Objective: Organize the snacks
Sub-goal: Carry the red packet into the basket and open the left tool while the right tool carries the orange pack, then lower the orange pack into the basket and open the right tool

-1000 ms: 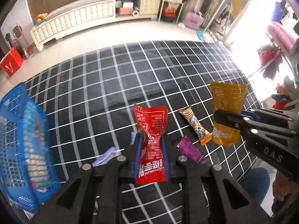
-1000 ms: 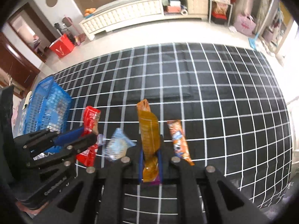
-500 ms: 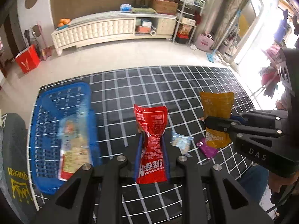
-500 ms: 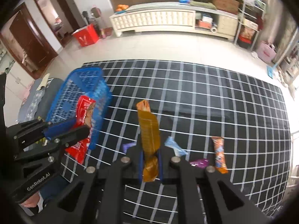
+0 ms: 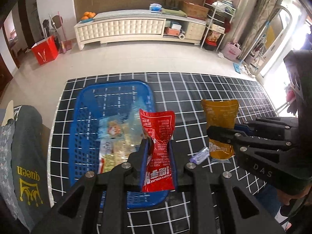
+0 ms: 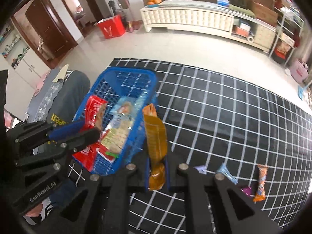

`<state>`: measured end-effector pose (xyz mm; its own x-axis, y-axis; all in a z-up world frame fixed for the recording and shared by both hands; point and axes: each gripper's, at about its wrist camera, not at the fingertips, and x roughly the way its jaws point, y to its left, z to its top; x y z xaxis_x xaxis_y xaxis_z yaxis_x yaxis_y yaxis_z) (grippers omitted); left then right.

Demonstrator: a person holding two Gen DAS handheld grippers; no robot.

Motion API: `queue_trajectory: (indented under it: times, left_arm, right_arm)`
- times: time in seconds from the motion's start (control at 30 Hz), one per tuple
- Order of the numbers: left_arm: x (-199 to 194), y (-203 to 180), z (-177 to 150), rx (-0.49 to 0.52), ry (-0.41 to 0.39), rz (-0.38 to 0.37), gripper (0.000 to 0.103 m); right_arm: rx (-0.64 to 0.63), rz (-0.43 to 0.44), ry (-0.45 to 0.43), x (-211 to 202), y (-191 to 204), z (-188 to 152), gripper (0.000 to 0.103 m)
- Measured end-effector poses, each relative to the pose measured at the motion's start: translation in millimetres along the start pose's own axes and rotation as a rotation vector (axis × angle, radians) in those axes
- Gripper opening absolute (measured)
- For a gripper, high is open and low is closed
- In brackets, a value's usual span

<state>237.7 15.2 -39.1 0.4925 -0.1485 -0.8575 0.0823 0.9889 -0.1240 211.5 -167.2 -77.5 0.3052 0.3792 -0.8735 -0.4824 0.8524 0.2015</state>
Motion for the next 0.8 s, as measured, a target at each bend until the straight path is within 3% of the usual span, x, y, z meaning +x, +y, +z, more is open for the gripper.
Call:
queue_trajectory:
  times: [0.33, 0.47, 0.57, 0.7, 0.8]
  left_arm:
    - [22.2, 41.2, -13.3, -0.053, 0.043, -0.022, 0.021]
    - [39.7, 46.1, -26.0, -0.051, 0.101, -0.051, 0.023]
    - [48.0, 44.1, -33.9, -0.048, 0.126, -0.06, 0.027]
    - [53.9, 39.9, -40.3, -0.055, 0.155, -0.086, 0.041]
    - [48.4, 40.4, -42.1, -0.057, 0.148, -0.086, 0.041]
  right_arm:
    - [-0.055, 0.039, 0.046, 35.8, 33.2, 11.0, 0.016]
    - [-0.058, 0.052, 0.075, 51.1, 42.3, 6.8, 0.016]
    - [-0.066, 0.041, 0.079, 52.1, 44.2, 5.5, 0.016]
    - [-0.067, 0.036, 0.073, 46.1, 45.5, 6.6, 0.016]
    - [-0.07, 0.028, 0.063, 39.2, 45.4, 6.5, 0.016]
